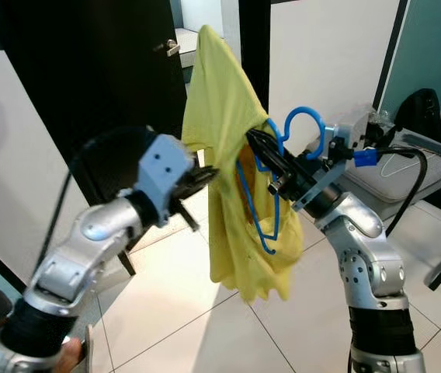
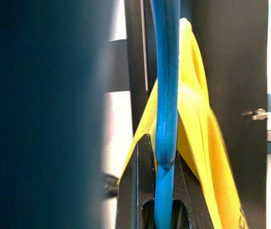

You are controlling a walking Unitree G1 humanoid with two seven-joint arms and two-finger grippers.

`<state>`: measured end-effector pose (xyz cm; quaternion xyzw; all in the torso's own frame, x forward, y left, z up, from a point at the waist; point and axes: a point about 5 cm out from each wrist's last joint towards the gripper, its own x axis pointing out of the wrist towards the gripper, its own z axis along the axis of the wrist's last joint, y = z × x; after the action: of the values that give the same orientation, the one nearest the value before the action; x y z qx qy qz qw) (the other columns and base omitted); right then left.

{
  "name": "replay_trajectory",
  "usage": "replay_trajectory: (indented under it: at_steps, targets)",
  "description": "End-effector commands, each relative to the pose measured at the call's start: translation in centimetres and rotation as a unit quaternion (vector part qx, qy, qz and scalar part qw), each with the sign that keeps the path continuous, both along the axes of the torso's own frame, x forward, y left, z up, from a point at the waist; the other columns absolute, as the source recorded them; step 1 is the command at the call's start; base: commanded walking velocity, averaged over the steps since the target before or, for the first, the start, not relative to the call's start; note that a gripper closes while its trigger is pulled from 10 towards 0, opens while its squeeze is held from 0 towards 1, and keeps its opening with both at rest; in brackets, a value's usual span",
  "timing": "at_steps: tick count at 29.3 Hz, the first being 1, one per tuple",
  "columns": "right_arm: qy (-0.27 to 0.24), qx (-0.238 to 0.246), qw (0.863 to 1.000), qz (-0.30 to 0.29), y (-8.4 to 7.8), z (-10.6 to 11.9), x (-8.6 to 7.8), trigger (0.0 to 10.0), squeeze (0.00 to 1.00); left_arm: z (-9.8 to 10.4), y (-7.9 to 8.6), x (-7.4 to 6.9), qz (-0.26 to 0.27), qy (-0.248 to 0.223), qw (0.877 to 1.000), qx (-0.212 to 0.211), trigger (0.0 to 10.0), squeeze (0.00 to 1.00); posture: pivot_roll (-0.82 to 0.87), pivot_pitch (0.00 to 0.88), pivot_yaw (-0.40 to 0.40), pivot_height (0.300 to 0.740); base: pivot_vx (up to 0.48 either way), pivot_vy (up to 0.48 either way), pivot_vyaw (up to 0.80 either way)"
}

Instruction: Hang hanger

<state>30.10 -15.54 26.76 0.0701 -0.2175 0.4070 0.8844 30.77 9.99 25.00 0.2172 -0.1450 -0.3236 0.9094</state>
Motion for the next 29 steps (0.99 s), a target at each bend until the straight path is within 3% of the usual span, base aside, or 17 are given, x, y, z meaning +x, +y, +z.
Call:
replay_trajectory:
  at_steps: [1, 2, 3, 4, 8, 9, 11, 12, 16, 18, 21, 23, 29]
  targets:
    - [-0.027, 0.0, 0.999, 0.025, 0.4, 0.9, -0.8, 10.0, 0.0, -0.6, 1.6, 0.7, 0.046, 0.01, 0.999, 0.017, 10.0, 0.0, -0.05, 0.0, 0.014, 0.74, 0.0, 0.0, 0.0]
    - [-0.026, -0.008, 0.999, 0.032, 0.5, 0.8, -0.9, 10.0, 0.0, -0.2, 1.8, 0.7, 0.048, 0.007, 0.999, 0.007, 10.0, 0.25, -0.05, 0.0, 0.014, 0.74, 0.0, 0.0, 0.0]
    - [-0.026, -0.008, 0.999, 0.032, 0.5, 0.8, -0.9, 10.0, 0.0, -0.2, 1.8, 0.7, 0.048, 0.007, 0.999, 0.007, 10.0, 0.25, -0.05, 0.0, 0.014, 0.74, 0.0, 0.0, 0.0]
    - [-0.026, -0.015, 0.999, 0.036, 0.5, 0.7, -1.0, 10.0, 0.0, 0.0, 1.8, 0.6, 0.04, 0.009, 0.999, -0.002, 10.0, 1.0, -0.05, 0.0, 0.014, 0.74, 0.0, 0.0, 0.0]
    - [-0.026, -0.022, 0.999, 0.039, 0.3, 0.7, -1.1, 10.0, 0.0, -0.1, 0.6, -0.7, -0.049, 0.054, 0.997, -0.02, 10.0, 1.0, -0.05, 0.0, 0.009, 0.74, 0.0, 0.0, 0.0]
    - [-0.026, -0.022, 0.999, 0.039, 0.3, 0.7, -1.1, 10.0, 0.0, -0.1, 0.6, -0.7, -0.049, 0.054, 0.997, -0.02, 10.0, 1.0, -0.05, 0.0, 0.009, 0.74, 0.0, 0.0, 0.0]
    - [-0.029, -0.026, 0.998, 0.042, 0.0, 0.8, -1.1, 10.0, 0.0, -0.4, -0.1, -3.4, -0.172, 0.101, 0.98, 0.006, 10.0, 1.0, -0.06, 0.0, 0.002, 0.74, 0.0, 0.0, 0.0]
    - [-0.03, -0.028, 0.998, 0.044, -0.1, 0.9, -1.2, 10.0, 0.0, -0.4, -0.2, -4.3, -0.208, 0.114, 0.971, 0.016, 10.0, 1.0, -0.06, 0.0, 0.002, 0.74, 0.0, 0.0, 0.0]
    - [-0.031, -0.032, 0.998, 0.048, -0.2, 0.9, -1.2, 10.0, 0.0, 0.2, 0.2, -4.8, -0.232, 0.116, 0.966, 0.011, 10.0, 1.0, -0.05, 0.0, -0.001, 0.74, 0.0, 0.0, 0.0]
    - [-0.03, -0.058, 0.995, 0.076, -0.5, 0.7, -1.7, 10.0, 0.0, 3.2, 2.0, -4.3, -0.223, 0.073, 0.972, -0.022, 10.0, 1.0, -0.05, 0.0, -0.007, 0.74, 0.0, 0.0, 0.0]
    - [-0.025, -0.074, 0.993, 0.091, -0.9, 0.4, -2.0, 10.0, 0.0, 4.9, 3.3, -3.8, -0.214, 0.046, 0.975, -0.04, 10.0, 1.0, -0.05, 0.0, -0.009, 0.74, 0.0, 0.0, 0.0]
    - [0.002, -0.135, 0.981, 0.139, -1.4, -1.1, -2.9, 10.0, 0.0, 7.8, 5.6, -2.8, -0.183, -0.007, 0.981, -0.063, 10.0, 1.0, -0.06, 0.0, -0.006, 0.74, 0.0, 0.0, 0.0]
    - [0.016, -0.158, 0.974, 0.161, -1.6, -1.8, -3.4, 10.0, 0.0, 8.7, 6.2, -2.4, -0.171, -0.023, 0.983, -0.071, 10.0, 1.0, -0.06, 0.0, -0.006, 0.74, 0.0, 0.0, 0.0]
